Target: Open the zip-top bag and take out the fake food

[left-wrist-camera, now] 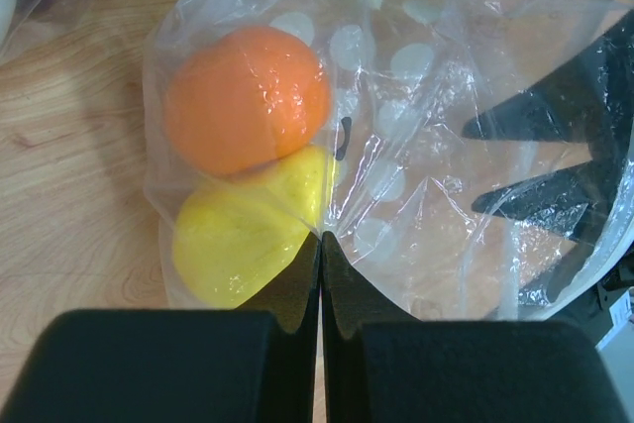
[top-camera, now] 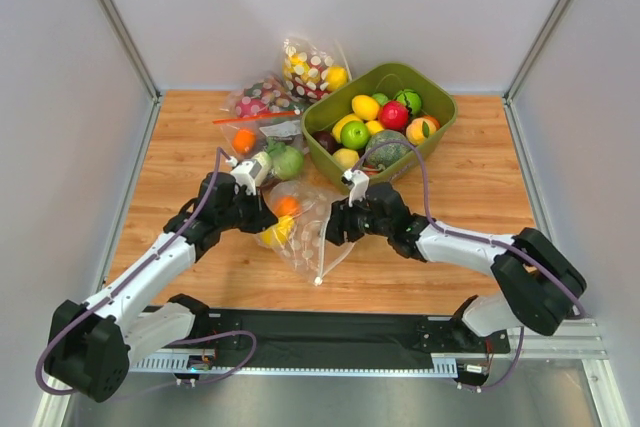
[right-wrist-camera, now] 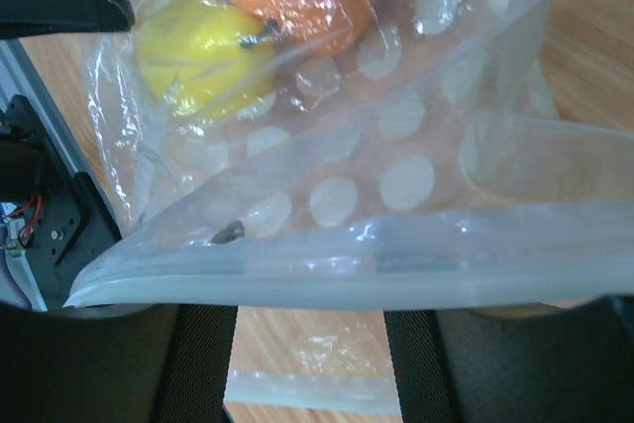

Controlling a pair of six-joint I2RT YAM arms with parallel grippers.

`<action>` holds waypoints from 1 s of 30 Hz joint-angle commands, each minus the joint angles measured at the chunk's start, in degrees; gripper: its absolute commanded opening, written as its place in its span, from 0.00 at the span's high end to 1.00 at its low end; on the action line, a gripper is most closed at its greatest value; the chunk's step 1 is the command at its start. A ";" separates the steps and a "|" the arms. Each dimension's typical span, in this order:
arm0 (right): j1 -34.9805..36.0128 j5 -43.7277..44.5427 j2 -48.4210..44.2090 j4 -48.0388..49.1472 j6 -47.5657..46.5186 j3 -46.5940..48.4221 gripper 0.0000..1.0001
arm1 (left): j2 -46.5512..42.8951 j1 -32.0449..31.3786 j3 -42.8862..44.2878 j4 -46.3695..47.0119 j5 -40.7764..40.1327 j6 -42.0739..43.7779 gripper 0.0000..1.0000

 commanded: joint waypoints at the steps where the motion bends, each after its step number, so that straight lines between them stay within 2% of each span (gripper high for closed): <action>1: 0.79 -0.97 2.76 15.48 1.78 -0.72 0.43 | -0.04 0.19 -0.61 1.77 1.80 -0.21 1.00; 14: 2.02 -1.60 15.33 35.61 7.05 -0.11 0.35 | 3.48 0.19 -2.29 2.57 -1.98 -0.30 1.00; 23: 3.69 -0.37 20.25 38.08 7.58 2.97 0.34 | 4.80 0.19 -2.55 1.51 -4.44 -0.47 1.00; 30: 4.57 -1.33 21.57 38.08 7.58 4.73 0.34 | 7.08 0.19 -2.81 2.56 -3.39 -0.47 1.00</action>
